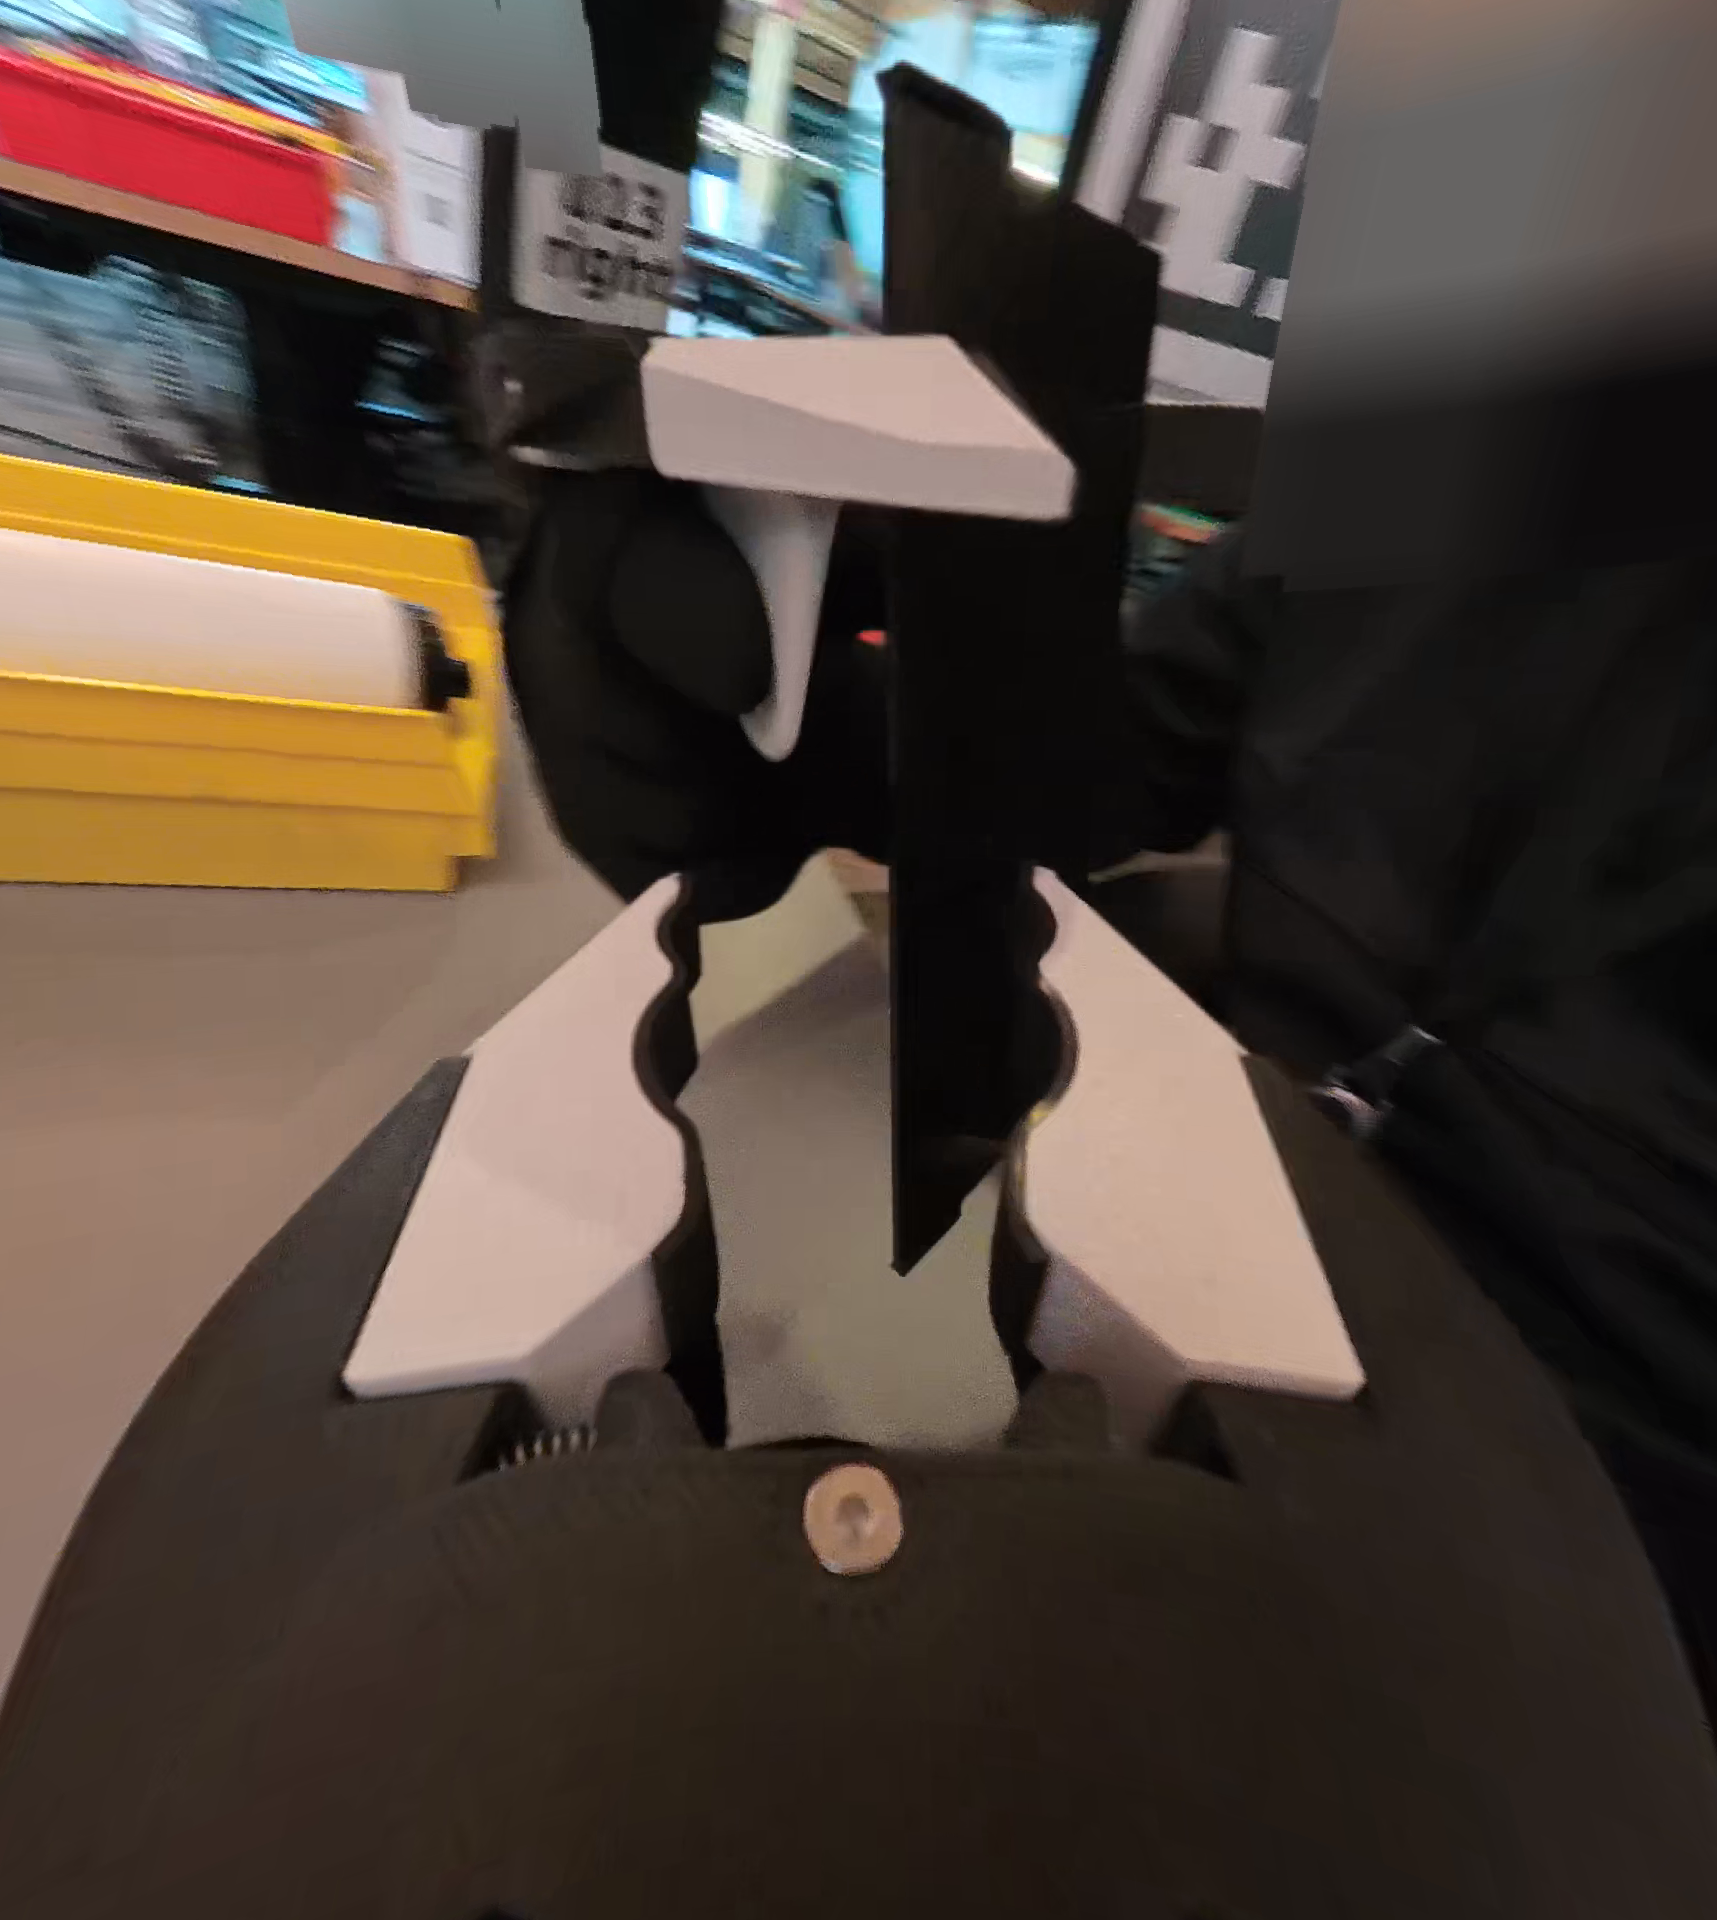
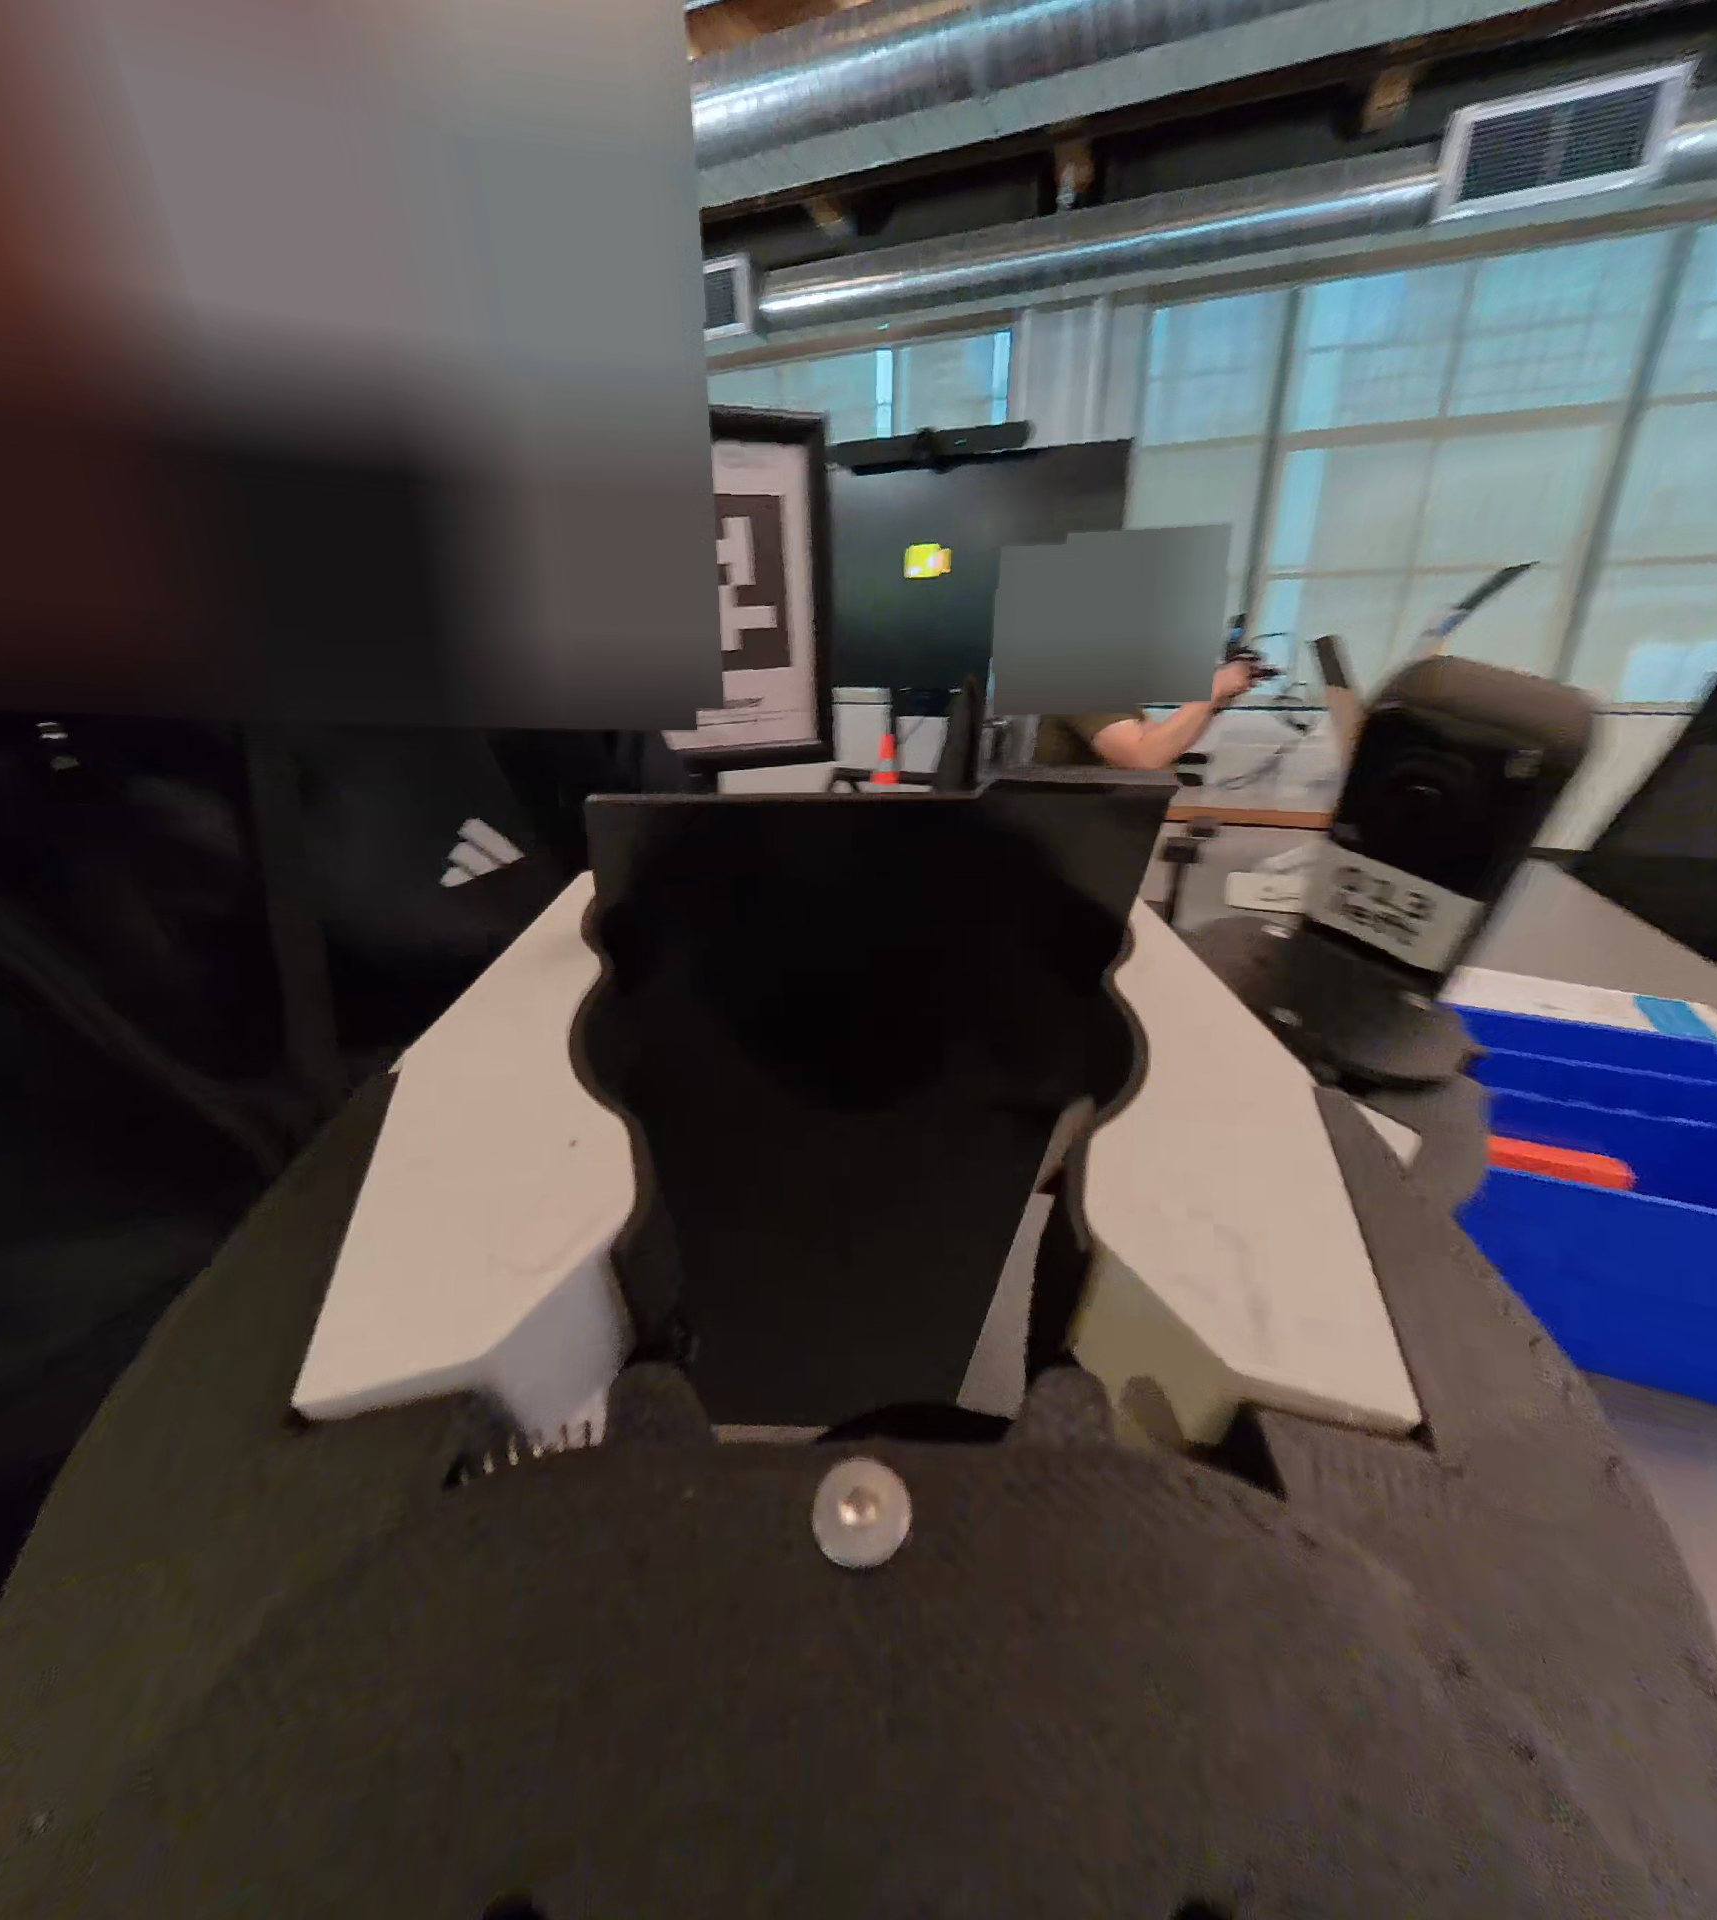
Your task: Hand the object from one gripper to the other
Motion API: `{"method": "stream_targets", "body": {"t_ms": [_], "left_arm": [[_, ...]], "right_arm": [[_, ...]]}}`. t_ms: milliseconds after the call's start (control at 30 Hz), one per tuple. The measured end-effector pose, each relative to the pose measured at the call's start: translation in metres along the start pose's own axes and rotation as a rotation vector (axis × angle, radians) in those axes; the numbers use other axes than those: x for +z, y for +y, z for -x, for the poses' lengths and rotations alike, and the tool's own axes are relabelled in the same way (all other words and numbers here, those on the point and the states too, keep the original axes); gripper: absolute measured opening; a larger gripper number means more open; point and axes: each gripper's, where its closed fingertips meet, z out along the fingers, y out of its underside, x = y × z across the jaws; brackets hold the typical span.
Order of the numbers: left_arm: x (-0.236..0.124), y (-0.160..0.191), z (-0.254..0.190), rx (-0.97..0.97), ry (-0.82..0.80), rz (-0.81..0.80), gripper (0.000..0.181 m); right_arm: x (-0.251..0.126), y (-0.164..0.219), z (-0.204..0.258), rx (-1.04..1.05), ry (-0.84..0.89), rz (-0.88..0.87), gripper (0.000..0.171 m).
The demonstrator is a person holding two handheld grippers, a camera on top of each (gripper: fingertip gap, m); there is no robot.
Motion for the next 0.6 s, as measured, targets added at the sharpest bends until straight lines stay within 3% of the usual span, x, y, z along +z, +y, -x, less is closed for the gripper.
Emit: {"method": "stream_targets", "body": {"t_ms": [133,267,500,600], "left_arm": [[-0.017,-0.009,0.028,0.094,-0.303,-0.08,0.074],[-0.025,-0.01,0.036,0.174,-0.5,-0.112,0.087],[-0.024,0.018,0.077,0.254,-0.896,0.041,0.073],[-0.026,0.029,0.09,0.262,-0.978,0.087,0.052]], "right_arm": [[-0.024,-0.014,-0.04,-0.033,0.249,-0.025,0.087],[-0.057,-0.024,-0.086,-0.065,0.567,-0.038,0.087],[-0.097,-0.033,-0.125,-0.084,0.935,-0.116,0.088],[-0.098,-0.032,-0.128,-0.098,1.002,-0.118,0.087]]}}
